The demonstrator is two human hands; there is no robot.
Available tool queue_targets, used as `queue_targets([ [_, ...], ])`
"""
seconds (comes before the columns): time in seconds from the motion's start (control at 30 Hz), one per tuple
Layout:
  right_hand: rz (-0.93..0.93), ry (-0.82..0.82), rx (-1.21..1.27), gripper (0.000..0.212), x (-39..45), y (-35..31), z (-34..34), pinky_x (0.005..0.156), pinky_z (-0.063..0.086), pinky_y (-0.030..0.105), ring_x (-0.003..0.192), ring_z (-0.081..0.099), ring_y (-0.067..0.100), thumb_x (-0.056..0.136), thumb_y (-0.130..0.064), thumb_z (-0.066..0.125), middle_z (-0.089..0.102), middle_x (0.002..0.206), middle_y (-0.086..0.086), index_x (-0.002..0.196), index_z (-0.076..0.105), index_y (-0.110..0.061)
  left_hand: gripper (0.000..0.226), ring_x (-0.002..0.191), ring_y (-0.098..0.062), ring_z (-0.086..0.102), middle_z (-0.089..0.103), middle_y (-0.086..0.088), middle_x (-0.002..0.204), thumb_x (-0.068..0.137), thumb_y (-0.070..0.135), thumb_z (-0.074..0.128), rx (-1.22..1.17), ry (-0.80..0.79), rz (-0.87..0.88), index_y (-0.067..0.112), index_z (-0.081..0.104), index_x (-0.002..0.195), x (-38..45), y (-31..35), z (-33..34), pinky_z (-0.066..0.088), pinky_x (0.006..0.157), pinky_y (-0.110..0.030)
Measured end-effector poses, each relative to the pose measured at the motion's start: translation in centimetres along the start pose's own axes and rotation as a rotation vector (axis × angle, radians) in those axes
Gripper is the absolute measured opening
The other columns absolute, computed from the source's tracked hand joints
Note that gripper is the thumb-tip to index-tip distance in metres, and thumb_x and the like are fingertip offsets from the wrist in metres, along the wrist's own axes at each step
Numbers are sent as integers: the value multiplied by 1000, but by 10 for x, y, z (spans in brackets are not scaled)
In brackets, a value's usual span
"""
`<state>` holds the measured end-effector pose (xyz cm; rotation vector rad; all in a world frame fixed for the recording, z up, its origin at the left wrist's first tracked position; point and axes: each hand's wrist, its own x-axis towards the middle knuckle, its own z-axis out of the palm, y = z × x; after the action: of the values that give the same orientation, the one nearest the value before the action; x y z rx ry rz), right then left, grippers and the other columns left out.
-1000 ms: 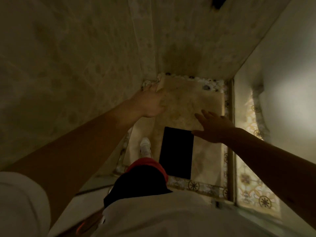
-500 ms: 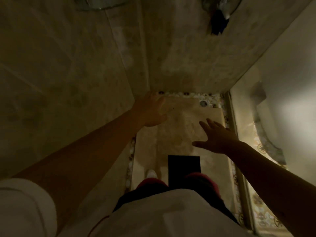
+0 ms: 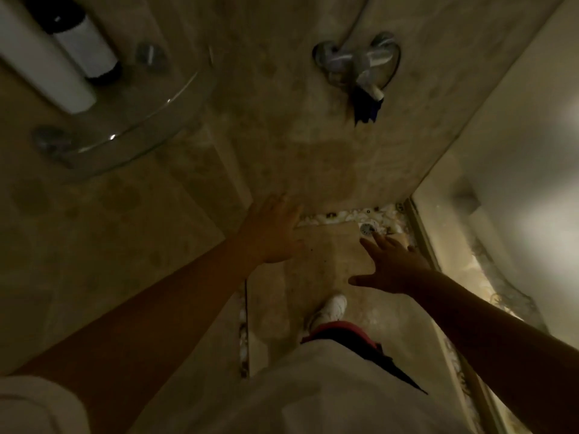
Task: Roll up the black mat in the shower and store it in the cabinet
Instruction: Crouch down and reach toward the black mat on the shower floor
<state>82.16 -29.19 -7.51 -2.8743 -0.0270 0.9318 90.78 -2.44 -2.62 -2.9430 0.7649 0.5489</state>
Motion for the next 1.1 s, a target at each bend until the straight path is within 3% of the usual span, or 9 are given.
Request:
queue_targets([
  [0.2, 51, 44, 114, 128, 53, 44, -35, 111, 11, 60, 148, -2, 23, 41, -106, 17, -12, 162, -2, 150, -4, -41, 89, 146, -31, -3, -4, -10, 161, 81, 73, 37, 76, -66, 77, 28, 5, 151, 95, 22, -31, 6, 112, -57],
  [0.33, 133, 56, 165, 133, 63, 83, -59, 113, 12, 58, 148, -4, 22, 38, -107, 17, -12, 162, -4, 149, -9, -41, 100, 146, -31, -5, -7, -9, 161, 68, 80, 22, 84, -129, 172, 29, 3, 152, 148, 51, -56, 4, 113, -56],
  [0.43, 189, 89, 214, 130, 57, 113, -61, 114, 13, 58, 148, -4, 23, 40, -106, 20, -11, 162, -2, 149, -11, -40, 94, 146, -30, -7, -10, -7, 161, 76, 78, 28, 109, -135, 280, 30, 2, 152, 188, 83, -68, 3, 113, -56],
  [0.67, 455, 78, 391, 117, 11, 161, -43, 114, 12, 57, 148, -3, 25, 60, -95, 35, -10, 162, 3, 152, -4, -34, 91, 146, -32, 1, 2, -12, 161, 79, 71, 39, 257, -119, 662, 26, 6, 151, 270, 186, -94, 11, 114, -58],
  [0.87, 801, 165, 626, 111, -15, 180, -3, 114, 14, 57, 148, 3, 25, 59, -98, 13, -2, 163, 2, 152, 2, -37, 89, 146, -30, -2, 0, -7, 162, 78, 71, 40, 466, -184, 1036, 28, 12, 150, 313, 299, -90, 13, 113, -57],
  [1.1, 1218, 214, 1010, 114, -20, 149, 38, 112, 15, 55, 148, 4, 26, 58, -97, 21, -2, 163, 4, 152, 4, -35, 86, 147, -29, -7, -4, -8, 162, 82, 74, 33, 677, -200, 1526, 30, 7, 152, 332, 389, -78, 6, 114, -59],
])
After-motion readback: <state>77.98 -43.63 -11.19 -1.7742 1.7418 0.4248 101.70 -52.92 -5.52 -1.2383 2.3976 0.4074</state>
